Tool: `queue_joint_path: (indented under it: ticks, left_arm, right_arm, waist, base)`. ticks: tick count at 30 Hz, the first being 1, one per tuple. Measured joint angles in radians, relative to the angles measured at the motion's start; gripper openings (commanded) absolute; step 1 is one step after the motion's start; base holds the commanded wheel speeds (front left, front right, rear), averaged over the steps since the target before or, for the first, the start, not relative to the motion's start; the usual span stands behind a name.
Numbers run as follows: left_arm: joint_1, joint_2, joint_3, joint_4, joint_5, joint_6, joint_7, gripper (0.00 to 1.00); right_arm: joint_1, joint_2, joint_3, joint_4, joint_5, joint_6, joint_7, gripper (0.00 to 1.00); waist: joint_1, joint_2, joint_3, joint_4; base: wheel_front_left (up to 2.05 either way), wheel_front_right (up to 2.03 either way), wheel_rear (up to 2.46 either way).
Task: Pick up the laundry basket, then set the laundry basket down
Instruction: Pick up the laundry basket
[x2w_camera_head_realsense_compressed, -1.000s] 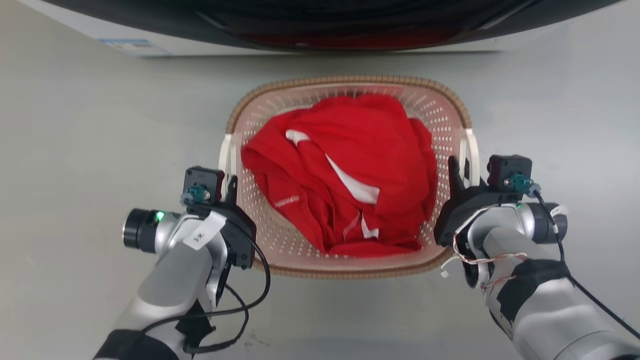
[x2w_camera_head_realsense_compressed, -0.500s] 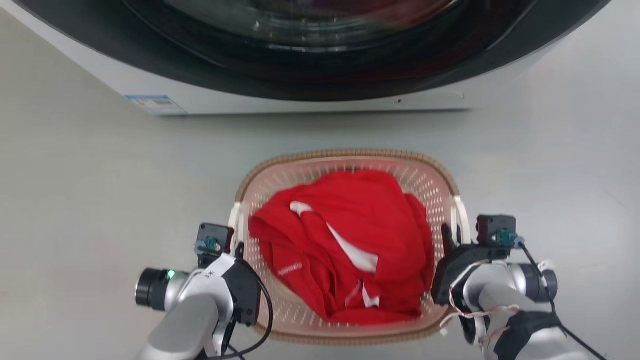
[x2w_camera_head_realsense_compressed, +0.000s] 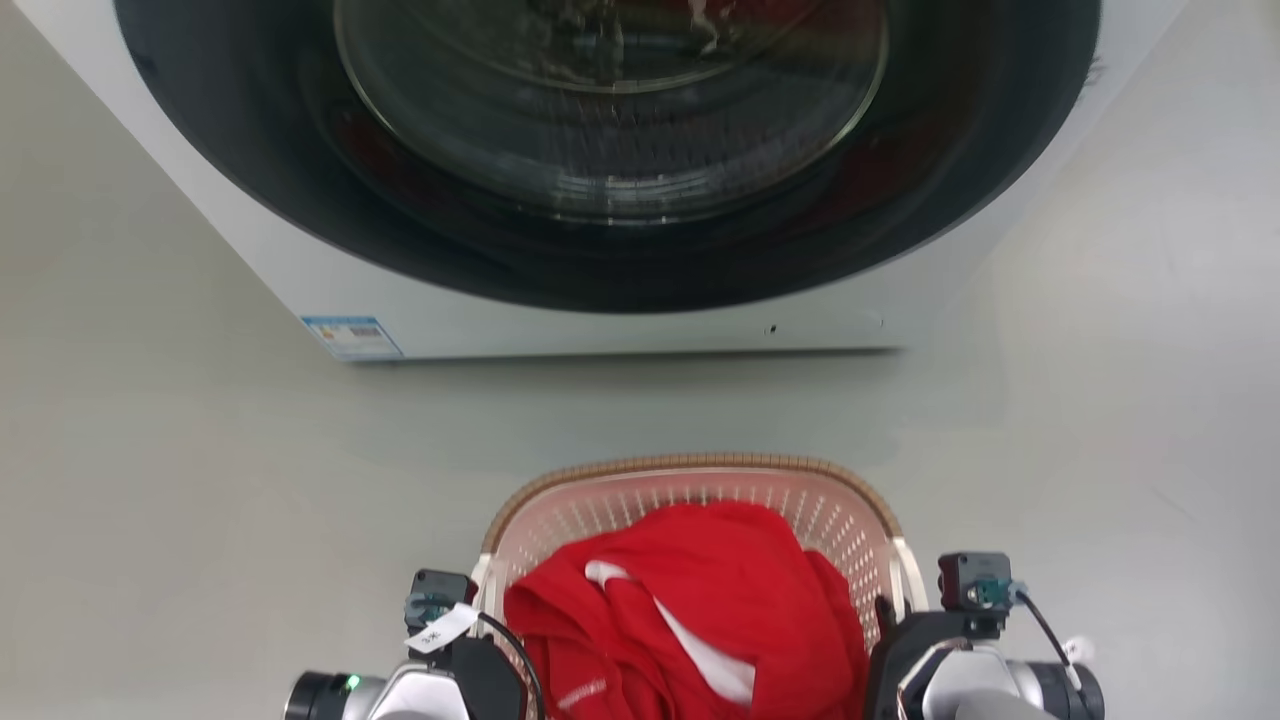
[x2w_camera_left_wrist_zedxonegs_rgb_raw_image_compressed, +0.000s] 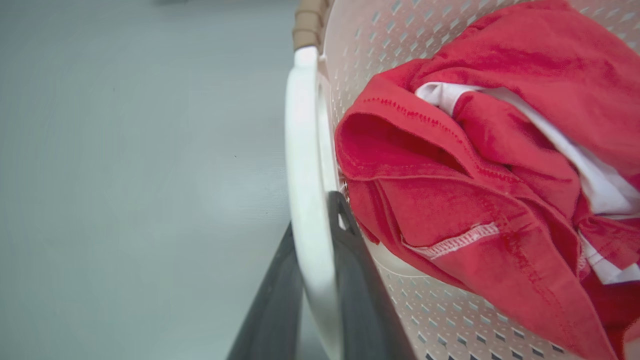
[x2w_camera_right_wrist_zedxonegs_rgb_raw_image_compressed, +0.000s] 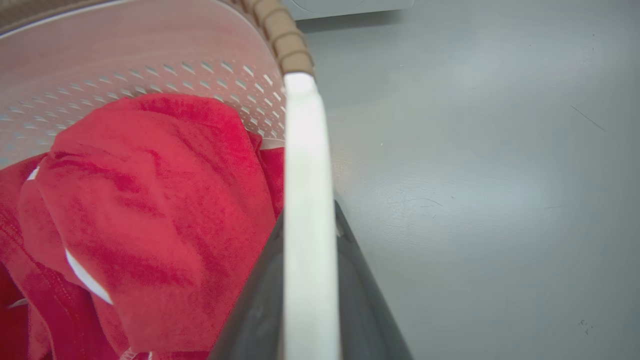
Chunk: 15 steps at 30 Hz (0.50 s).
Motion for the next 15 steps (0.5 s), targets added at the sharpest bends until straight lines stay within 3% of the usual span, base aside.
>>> queue_joint_path:
  ticks: [15]
  left_arm:
    - [0.144,0.007,-0.052,0.006,-0.058,0.0,0.049,0.0]
  right_arm:
    - [0.162,0.003,0.062,-0.024,0.111,0.0,0.036,0.0]
  waist:
    - [0.0001,0.0,-0.225,-0.006]
  base:
    - [0.0,0.0,0.0]
